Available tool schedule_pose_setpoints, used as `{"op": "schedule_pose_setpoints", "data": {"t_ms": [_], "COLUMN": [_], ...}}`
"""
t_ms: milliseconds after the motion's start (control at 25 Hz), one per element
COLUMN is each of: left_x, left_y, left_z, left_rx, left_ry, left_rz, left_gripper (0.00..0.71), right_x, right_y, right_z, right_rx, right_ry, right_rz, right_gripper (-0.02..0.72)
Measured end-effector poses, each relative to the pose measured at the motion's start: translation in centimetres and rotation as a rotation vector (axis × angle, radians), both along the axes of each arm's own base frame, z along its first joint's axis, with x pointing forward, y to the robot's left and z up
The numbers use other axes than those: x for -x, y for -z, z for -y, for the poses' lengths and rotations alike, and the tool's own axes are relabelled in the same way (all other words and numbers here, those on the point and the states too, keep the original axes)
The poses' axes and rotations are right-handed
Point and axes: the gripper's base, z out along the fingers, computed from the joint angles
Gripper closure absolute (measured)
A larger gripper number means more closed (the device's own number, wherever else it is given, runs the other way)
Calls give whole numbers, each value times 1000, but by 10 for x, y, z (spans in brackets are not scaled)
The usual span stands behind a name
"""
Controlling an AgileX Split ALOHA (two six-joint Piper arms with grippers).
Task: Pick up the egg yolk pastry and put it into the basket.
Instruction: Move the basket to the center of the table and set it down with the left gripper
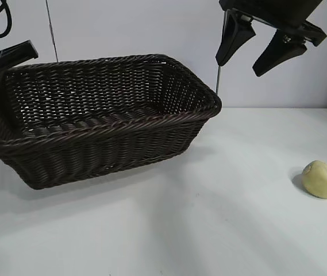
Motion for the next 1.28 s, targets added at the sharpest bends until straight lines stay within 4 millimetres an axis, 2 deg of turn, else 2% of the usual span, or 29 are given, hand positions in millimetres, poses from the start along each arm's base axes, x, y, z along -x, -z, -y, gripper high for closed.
{"op": "schedule_pose_setpoints", "data": {"t_ms": [200, 360, 480, 680, 840, 1040, 1280], "left_x": [-10, -28, -42, -56, -63, -67, -68], "left_y": [13, 24, 24, 35, 47, 67, 74], "left_z": [5, 9, 15, 37, 49, 48, 47], "left_rx": [13, 19, 16, 7, -12, -33, -45], "left_ry": [117, 210, 273, 391, 449, 463, 465], "left_rz": [-70, -93, -66, -49, -58, -100, -106], "left_gripper": [610, 610, 610, 610, 610, 610, 601], "right_x": [0, 0, 0, 0, 0, 0, 0], "right_y": [0, 0, 0, 0, 0, 0, 0], "right_z": [0, 0, 0, 0, 0, 0, 0], "right_rx": [0, 0, 0, 0, 0, 0, 0], "right_ry": [0, 0, 0, 0, 0, 0, 0], "right_rz": [0, 0, 0, 0, 0, 0, 0], "right_gripper": [185, 185, 185, 185, 185, 185, 185]}}
